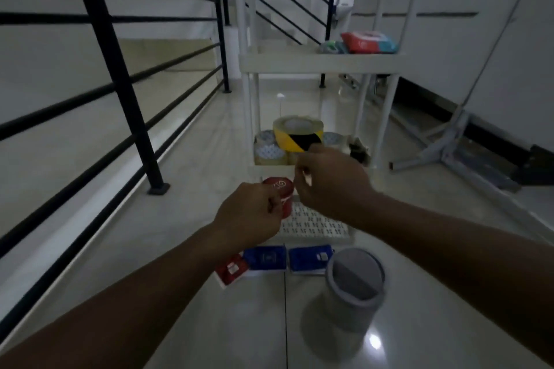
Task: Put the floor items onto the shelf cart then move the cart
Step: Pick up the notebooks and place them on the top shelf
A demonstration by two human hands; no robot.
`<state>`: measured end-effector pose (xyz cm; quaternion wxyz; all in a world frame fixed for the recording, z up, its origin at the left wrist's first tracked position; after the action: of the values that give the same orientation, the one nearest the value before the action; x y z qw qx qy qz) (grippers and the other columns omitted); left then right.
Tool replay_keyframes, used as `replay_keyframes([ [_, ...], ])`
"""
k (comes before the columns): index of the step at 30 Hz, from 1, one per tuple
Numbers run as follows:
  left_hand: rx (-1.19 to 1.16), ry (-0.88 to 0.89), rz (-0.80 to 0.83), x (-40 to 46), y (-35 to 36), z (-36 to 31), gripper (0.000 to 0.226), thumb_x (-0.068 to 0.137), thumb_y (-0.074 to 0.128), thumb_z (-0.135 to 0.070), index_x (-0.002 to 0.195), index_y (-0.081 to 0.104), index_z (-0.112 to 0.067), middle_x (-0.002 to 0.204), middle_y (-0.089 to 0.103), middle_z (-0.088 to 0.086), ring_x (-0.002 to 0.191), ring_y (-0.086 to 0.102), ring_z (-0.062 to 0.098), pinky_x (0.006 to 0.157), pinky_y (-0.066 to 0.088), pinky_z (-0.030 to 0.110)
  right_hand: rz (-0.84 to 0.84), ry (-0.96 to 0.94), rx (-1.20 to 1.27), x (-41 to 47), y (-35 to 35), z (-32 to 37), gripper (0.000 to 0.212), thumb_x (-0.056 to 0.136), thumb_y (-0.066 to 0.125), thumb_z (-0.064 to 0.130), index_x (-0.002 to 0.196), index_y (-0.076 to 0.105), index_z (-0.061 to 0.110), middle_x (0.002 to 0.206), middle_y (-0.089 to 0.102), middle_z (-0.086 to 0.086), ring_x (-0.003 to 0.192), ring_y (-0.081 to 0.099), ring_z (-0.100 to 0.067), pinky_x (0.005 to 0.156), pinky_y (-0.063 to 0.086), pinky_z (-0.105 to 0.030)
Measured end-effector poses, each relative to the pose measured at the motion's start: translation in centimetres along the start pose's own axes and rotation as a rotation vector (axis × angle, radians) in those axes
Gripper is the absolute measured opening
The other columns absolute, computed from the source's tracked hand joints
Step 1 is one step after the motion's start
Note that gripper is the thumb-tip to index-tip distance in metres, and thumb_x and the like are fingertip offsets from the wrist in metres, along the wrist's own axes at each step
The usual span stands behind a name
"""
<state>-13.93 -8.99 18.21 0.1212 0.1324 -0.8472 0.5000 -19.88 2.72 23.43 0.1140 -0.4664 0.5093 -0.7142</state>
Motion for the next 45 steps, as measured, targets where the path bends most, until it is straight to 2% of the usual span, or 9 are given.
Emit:
replay_keyframes([
  [6, 0.235, -0.223, 0.334, -4.8, 8.4, 8.5, 0.02, 0.085, 0.056, -0.027, 0.092, 0.068, -0.012, 0.091, 0.071, 0.005, 0.075, 0.065, 0.02, 0.063, 0.051, 0.029, 0.541, 0.16, 0.002, -7.3, 12.8, 0.3, 0.014, 0.082, 0.066, 0.021, 0.092, 0.065, 0.012, 0.087, 0.06, -0.004, 0.073, 0.057, -0.019, 0.067, 0.053, -0.03],
  [11, 0.396, -0.332, 0.374, -6.0, 12.2, 16.2, 0.027, 0.09, 0.053, -0.033, 0.107, 0.062, -0.014, 0.103, 0.062, 0.002, 0.098, 0.061, 0.022, 0.07, 0.045, 0.026, 0.804, 0.243, 0.055, -9.0, 21.5, 0.2, 0.027, 0.087, 0.061, 0.013, 0.113, 0.059, 0.005, 0.11, 0.062, -0.013, 0.095, 0.063, -0.025, 0.077, 0.053, -0.034],
  [14, 0.388, -0.422, 0.361, -5.6, 13.7, 19.9, 0.039, 0.089, 0.054, -0.039, 0.121, 0.057, -0.017, 0.123, 0.06, 0.005, 0.111, 0.056, 0.025, 0.087, 0.047, 0.032, 0.862, 0.265, 0.078, -8.4, 26.6, -0.1, 0.037, 0.089, 0.062, 0.013, 0.125, 0.054, 0.004, 0.123, 0.056, -0.015, 0.112, 0.058, -0.03, 0.092, 0.052, -0.038],
  [21, 0.363, -0.507, 0.255, -2.8, 16.4, 25.2, 0.049, 0.083, 0.063, -0.031, 0.124, 0.047, -0.011, 0.128, 0.049, 0.012, 0.121, 0.042, 0.032, 0.093, 0.044, 0.048, 0.804, 0.26, 0.054, -6.0, 33.7, -0.6, 0.05, 0.086, 0.065, 0.023, 0.129, 0.045, 0.008, 0.129, 0.048, -0.014, 0.122, 0.044, -0.031, 0.095, 0.044, -0.042],
  [32, 0.27, -0.906, 0.529, -4.9, 17.5, 29.6, 0.107, 0.051, 0.077, -0.066, 0.135, 0.037, -0.013, 0.136, 0.043, 0.017, 0.128, 0.035, 0.037, 0.107, 0.028, 0.053, 1.071, 0.263, -0.11, -6.8, 35.0, -1.7, 0.084, 0.075, 0.069, 0.056, 0.14, 0.039, 0.014, 0.143, 0.039, -0.014, 0.134, 0.031, -0.038, 0.108, 0.029, -0.05],
  [34, 0.106, -0.923, 0.449, -5.9, 17.1, 29.3, 0.093, 0.048, 0.076, -0.064, 0.12, 0.052, -0.011, 0.119, 0.056, 0.015, 0.114, 0.05, 0.034, 0.1, 0.041, 0.048, 1.032, 0.287, -0.076, -7.8, 34.0, -1.3, 0.073, 0.078, 0.065, 0.054, 0.135, 0.043, 0.015, 0.138, 0.043, -0.013, 0.13, 0.036, -0.036, 0.105, 0.032, -0.048],
  [38, -0.206, -0.826, 0.245, -7.3, 14.7, 26.0, 0.017, 0.074, 0.065, -0.019, 0.072, 0.064, -0.002, 0.072, 0.064, 0.014, 0.07, 0.064, 0.027, 0.059, 0.048, 0.03, 0.882, 0.348, 0.123, -10.0, 31.1, 0.4, 0.027, 0.089, 0.052, 0.035, 0.106, 0.054, 0.015, 0.115, 0.061, -0.009, 0.106, 0.058, -0.029, 0.087, 0.046, -0.037],
  [43, -0.139, -0.656, 0.212, -8.5, 9.4, 18.7, 0.01, 0.079, 0.061, -0.011, 0.07, 0.058, -0.011, 0.071, 0.061, 0.003, 0.061, 0.056, 0.012, 0.049, 0.041, 0.023, 0.736, 0.331, 0.184, -11.4, 24.5, 1.8, 0.021, 0.091, 0.058, 0.03, 0.09, 0.06, 0.009, 0.092, 0.066, -0.011, 0.075, 0.059, -0.023, 0.051, 0.039, -0.024],
  [45, -0.054, -0.529, 0.194, -8.4, 6.8, 15.3, 0.006, 0.08, 0.06, -0.015, 0.074, 0.059, -0.014, 0.073, 0.063, 0.001, 0.063, 0.06, 0.012, 0.053, 0.051, 0.029, 0.699, 0.309, 0.186, -11.2, 20.5, 1.9, 0.019, 0.09, 0.057, 0.028, 0.088, 0.061, 0.009, 0.089, 0.067, -0.009, 0.072, 0.058, -0.02, 0.053, 0.044, -0.026],
])
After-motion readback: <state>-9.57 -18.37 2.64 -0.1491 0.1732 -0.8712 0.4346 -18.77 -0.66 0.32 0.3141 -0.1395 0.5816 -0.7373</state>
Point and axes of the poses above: each hand's wrist, its own x-axis towards the middle knuckle, its own y-axis out of the palm, z = x × y, the point moved 6 cm from there along x, towards the middle knuckle
